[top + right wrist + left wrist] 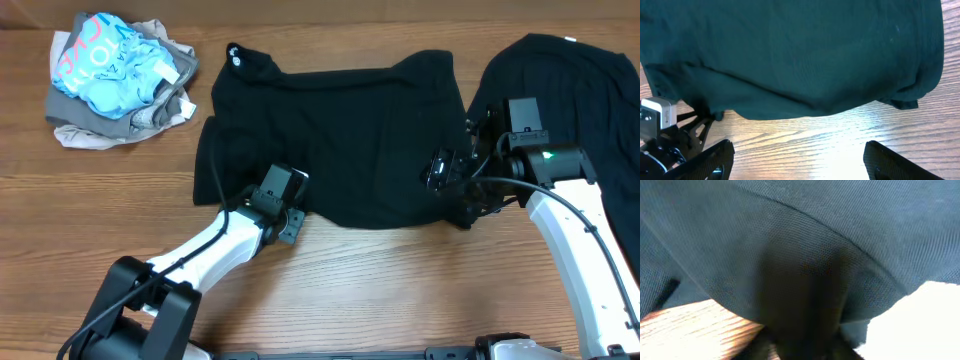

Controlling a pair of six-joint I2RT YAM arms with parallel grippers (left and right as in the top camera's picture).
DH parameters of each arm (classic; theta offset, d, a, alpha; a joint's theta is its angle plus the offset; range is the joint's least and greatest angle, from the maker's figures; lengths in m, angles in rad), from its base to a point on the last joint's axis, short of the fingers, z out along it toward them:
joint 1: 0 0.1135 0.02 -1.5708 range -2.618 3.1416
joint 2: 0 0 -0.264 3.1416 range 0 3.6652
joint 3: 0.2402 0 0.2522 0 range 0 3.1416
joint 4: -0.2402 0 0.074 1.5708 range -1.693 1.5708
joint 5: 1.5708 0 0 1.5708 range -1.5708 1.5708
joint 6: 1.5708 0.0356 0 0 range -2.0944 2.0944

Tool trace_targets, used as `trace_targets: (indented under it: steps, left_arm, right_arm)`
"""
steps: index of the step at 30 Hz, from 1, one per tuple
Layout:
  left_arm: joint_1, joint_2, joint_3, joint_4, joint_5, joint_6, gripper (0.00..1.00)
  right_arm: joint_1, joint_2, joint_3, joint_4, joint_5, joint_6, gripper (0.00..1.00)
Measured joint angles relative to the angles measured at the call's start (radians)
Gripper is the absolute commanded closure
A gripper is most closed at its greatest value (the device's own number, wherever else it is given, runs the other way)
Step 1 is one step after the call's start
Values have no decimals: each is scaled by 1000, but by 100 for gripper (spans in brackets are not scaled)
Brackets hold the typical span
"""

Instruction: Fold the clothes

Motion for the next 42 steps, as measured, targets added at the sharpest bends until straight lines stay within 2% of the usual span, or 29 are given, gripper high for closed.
trace_targets:
  steps: [2, 3, 4, 6, 8, 16, 18, 19, 20, 21, 24, 30, 33, 37, 40, 42]
  left_arm:
    - [0, 1, 16, -50, -1, -20, 96]
    - [2, 3, 62, -185, 0, -41, 96]
    - [14, 2, 177, -415, 0, -55, 96]
    - [30, 8, 379, -687, 0, -68, 95]
    - [40, -12, 601, -871, 8, -80, 96]
    - [40, -18, 586, -1085, 202, -143, 96]
    - [39, -18, 571, -1147, 243, -159, 92]
    - [38, -18, 549, -1154, 250, -174, 59]
    - [30, -17, 512, -1150, 260, -182, 37]
    - [19, -17, 477, -1142, 268, -185, 23]
    - [-26, -15, 364, -1122, 288, -201, 14]
    - [-17, -15, 361, -1047, 280, -204, 8]
    - [16, -15, 407, -1004, 226, -212, 2]
    - [89, -15, 486, -842, 179, -223, 0]
    - [158, -15, 507, -749, 164, -224, 0]
    - [204, -15, 507, -713, 154, -224, 0]
  right_arm:
    - [0, 0, 0, -3, 0, 0, 13]
    - [0, 0, -1, -5, 0, 0, 13]
    - [0, 0, -2, -7, 0, -1, 13]
    - [0, 0, -3, -12, 0, -1, 13]
    - [0, 0, -4, -15, 0, 0, 13]
    - [0, 0, -4, -59, 0, -22, 11]
    - [0, 0, -4, -59, 0, -27, 9]
    - [0, 0, -4, -60, 2, -28, 9]
    - [0, 0, -4, -60, 5, -28, 8]
    - [0, 0, -4, -59, 7, -27, 8]
    - [0, 0, -4, -59, 9, -27, 7]
    - [0, 0, -4, -85, 27, -26, 7]
    - [0, 0, -4, -92, 52, -26, 14]
    - [0, 14, -11, -84, 64, -6, 19]
    - [0, 37, -69, -72, 112, 65, 21]
    - [0, 43, -126, -50, 159, 146, 30]
